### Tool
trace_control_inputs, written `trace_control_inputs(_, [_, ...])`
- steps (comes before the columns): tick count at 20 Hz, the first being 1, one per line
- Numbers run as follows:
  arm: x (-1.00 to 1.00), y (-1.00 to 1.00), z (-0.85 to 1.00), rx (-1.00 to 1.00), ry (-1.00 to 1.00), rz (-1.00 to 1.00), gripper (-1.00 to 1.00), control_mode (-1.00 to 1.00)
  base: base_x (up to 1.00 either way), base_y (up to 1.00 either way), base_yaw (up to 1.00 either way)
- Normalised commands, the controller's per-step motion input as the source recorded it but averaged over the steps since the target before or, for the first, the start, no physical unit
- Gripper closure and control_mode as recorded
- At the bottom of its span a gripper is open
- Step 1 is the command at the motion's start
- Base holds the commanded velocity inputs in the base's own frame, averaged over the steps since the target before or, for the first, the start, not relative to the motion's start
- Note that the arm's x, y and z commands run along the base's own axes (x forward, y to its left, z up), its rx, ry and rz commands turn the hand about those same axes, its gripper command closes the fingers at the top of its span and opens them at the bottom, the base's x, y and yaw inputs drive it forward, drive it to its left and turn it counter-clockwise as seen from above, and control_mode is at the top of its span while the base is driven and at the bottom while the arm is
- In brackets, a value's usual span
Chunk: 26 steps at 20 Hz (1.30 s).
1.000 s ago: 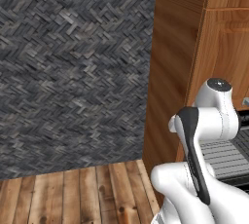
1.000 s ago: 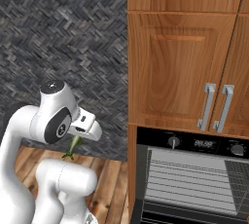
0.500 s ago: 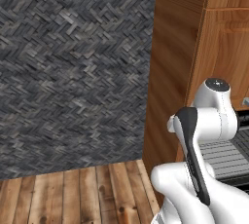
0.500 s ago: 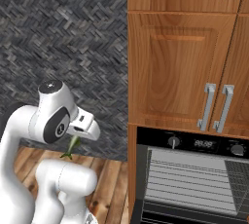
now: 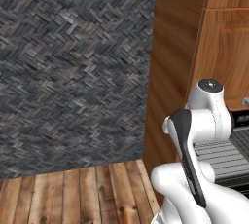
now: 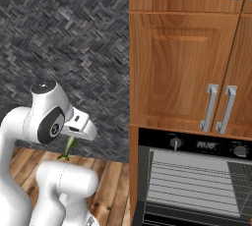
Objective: Take the fish from the oven and place it on the plate on the counter.
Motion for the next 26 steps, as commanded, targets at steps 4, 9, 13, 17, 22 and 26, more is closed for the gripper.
trace_control_inputs(4, [0.0, 0.0, 0.0, 0.0, 0.0, 0.0, 1.0, 1.0, 0.0, 0.0, 0.0])
trace_control_inputs(9, [0.0, 0.0, 0.0, 0.0, 0.0, 0.0, 1.0, 1.0, -0.54, 0.0, 0.0])
trace_control_inputs(13, [0.0, 0.0, 0.0, 0.0, 0.0, 0.0, 1.0, 1.0, -0.9, 0.0, 0.0])
trace_control_inputs(17, [0.0, 0.0, 0.0, 0.0, 0.0, 0.0, 1.0, 1.0, -0.95, -0.12, 0.0])
trace_control_inputs(22, [0.0, 0.0, 0.0, 0.0, 0.0, 0.0, 1.0, 1.0, -0.69, -0.49, -0.01])
trace_control_inputs(26, [0.0, 0.0, 0.0, 0.0, 0.0, 0.0, 1.0, 1.0, -0.21, -0.9, -0.01])
